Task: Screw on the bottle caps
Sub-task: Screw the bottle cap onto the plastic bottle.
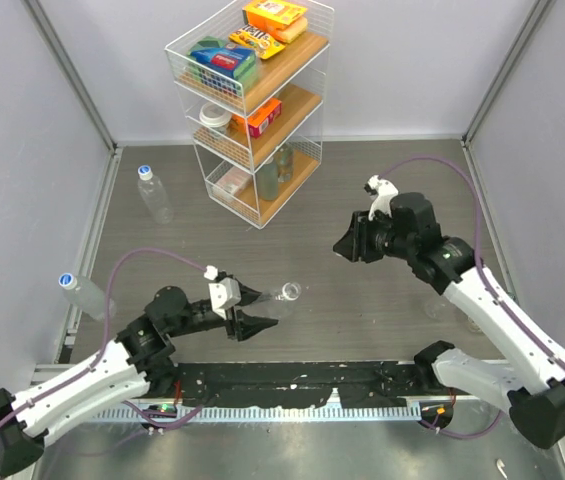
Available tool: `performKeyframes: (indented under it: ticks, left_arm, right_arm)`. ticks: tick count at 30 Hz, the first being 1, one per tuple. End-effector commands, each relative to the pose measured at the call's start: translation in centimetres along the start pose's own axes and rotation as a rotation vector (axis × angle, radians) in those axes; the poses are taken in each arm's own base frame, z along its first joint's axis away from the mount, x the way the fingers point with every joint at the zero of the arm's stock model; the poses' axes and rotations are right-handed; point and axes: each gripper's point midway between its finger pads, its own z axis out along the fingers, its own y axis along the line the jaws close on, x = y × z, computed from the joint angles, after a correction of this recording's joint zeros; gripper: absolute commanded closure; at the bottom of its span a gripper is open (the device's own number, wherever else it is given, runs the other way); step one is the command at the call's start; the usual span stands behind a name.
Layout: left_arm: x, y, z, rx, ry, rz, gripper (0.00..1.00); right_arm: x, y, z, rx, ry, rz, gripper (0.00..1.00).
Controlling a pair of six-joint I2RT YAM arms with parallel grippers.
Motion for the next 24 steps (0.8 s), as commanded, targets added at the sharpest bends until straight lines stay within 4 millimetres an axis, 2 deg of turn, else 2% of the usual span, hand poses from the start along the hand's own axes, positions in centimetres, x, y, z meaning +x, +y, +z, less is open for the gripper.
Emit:
performKeyframes:
  ticks: [1, 2, 3, 4, 8, 13, 16, 20, 24]
  left_arm:
    - [-5.3, -0.2, 1.5, 0.071, -0.129, 0.247, 0.8]
    - [-5.9, 0.1, 1.7, 0.06, -0.125, 0.272, 0.81]
    - [-5.8, 0.5, 2.1, 0.052, -0.105, 0.286, 0.81]
    - [-5.8, 1.0, 2.4, 0.043, -0.085, 0.286, 0.83]
    - [-5.5, 2.4, 3.3, 0.054, -0.036, 0.227, 0.86]
    - [-5.0, 4.0, 3.5, 0.016, -0.04, 0.178, 0.86]
    - [-4.6, 4.0, 2.8, 0.004, -0.038, 0.161, 0.84]
    - [-5.3, 4.4, 2.1, -0.051, -0.073, 0.173, 0.83]
    - [-5.2, 3.7, 1.6, -0.036, -0.053, 0.104, 0.8]
  right_arm:
    - [-2.0, 5.2, -5.0, -0.194, -0.004, -0.103, 0.88]
    - [-2.8, 5.9, -6.2, -0.209, -0.021, -0.118, 0.88]
    - [-2.9, 6.1, -6.9, -0.211, -0.025, -0.126, 0.88]
    - [-3.9, 6.5, -7.8, -0.211, -0.055, -0.139, 0.88]
    - [-4.6, 7.3, -10.0, -0.221, -0.079, -0.154, 0.88]
    - [-4.1, 8.4, -11.4, -0.29, -0.085, -0.229, 0.88]
    - [-4.1, 9.1, -12.8, -0.329, -0.103, -0.287, 0.88]
    - [-3.2, 10.6, -13.8, -0.439, -0.098, -0.333, 0.88]
    - [-2.3, 10.6, -14.3, -0.458, -0.091, -0.374, 0.88]
